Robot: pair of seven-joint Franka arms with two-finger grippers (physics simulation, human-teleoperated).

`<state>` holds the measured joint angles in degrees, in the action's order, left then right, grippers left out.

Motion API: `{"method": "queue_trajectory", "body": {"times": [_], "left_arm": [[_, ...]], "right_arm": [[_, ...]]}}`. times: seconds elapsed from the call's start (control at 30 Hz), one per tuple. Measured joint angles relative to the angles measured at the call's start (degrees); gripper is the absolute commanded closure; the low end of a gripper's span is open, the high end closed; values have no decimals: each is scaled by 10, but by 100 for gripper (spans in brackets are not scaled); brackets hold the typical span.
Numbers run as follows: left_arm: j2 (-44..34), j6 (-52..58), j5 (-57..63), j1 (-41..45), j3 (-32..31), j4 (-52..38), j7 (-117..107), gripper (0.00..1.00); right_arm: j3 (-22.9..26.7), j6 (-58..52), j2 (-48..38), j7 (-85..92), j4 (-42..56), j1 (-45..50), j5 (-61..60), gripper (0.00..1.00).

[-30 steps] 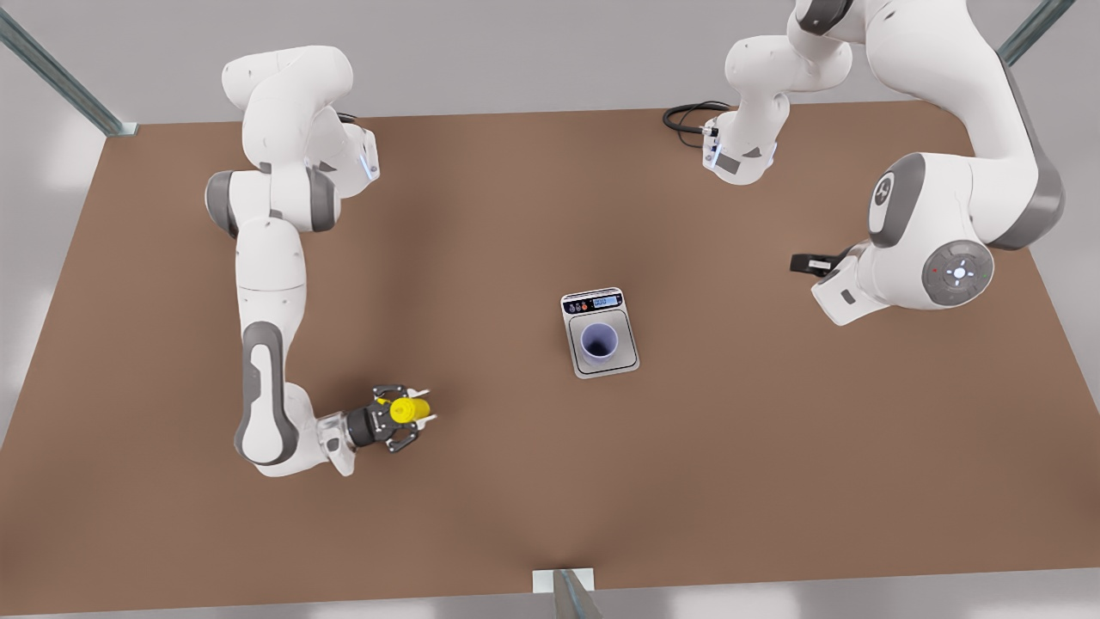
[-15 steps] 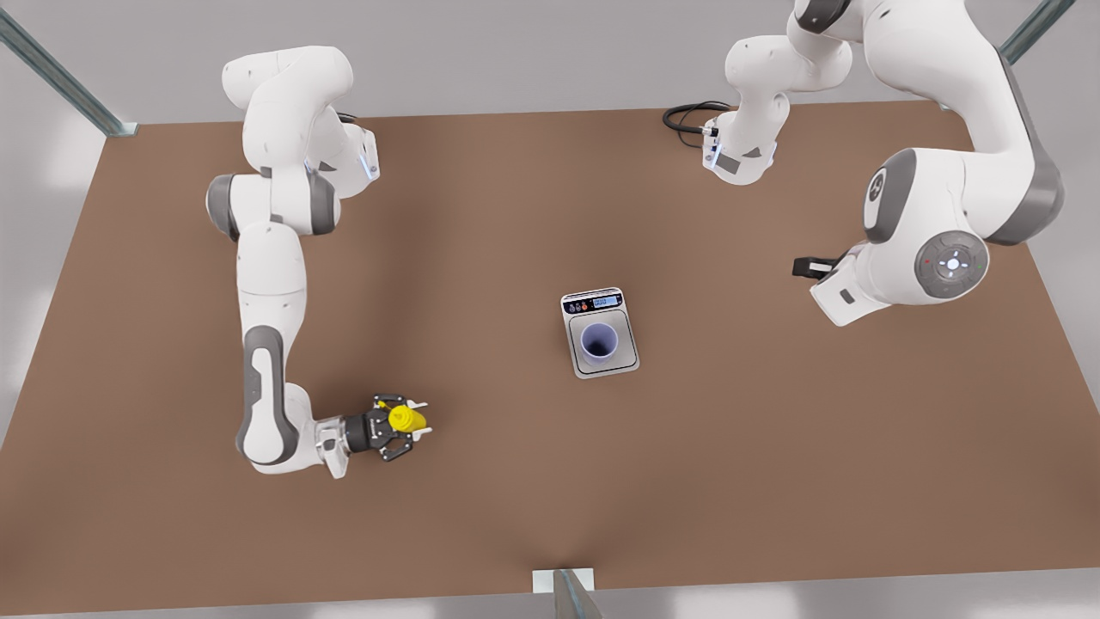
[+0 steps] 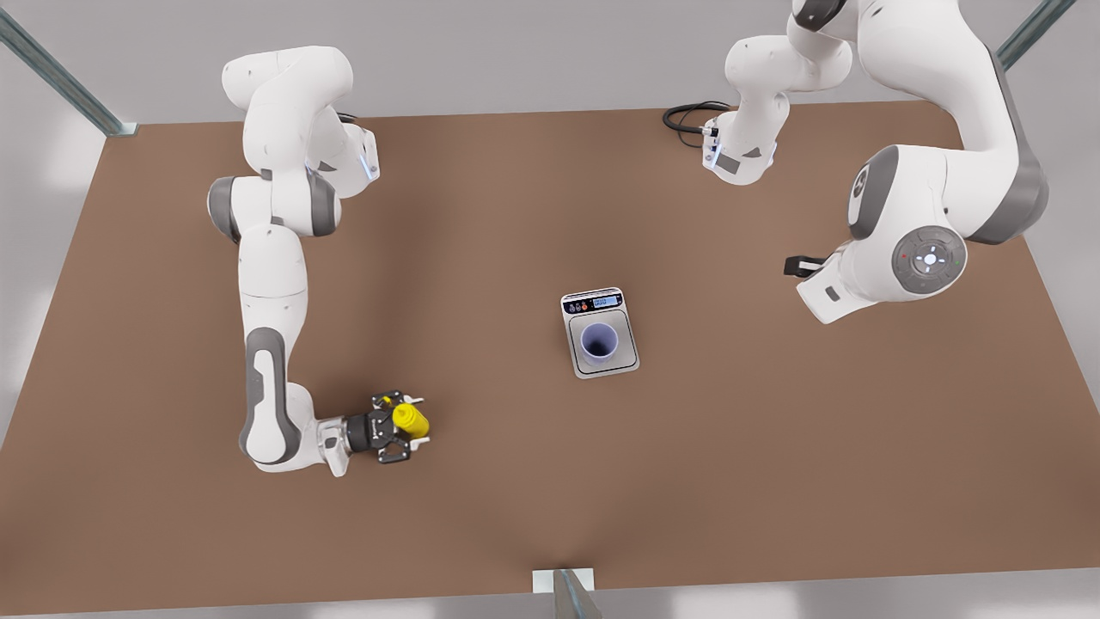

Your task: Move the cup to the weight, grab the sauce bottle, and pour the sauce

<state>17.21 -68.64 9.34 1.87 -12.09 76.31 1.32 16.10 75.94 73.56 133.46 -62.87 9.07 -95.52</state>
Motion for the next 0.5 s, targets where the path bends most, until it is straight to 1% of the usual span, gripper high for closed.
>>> {"method": "queue_trajectory", "body": {"times": [0.5], "left_arm": [[0, 0, 0, 0, 0, -3, -6, 0]], "right_arm": [[-1, -2, -1, 13, 5, -16, 0, 0]]}}
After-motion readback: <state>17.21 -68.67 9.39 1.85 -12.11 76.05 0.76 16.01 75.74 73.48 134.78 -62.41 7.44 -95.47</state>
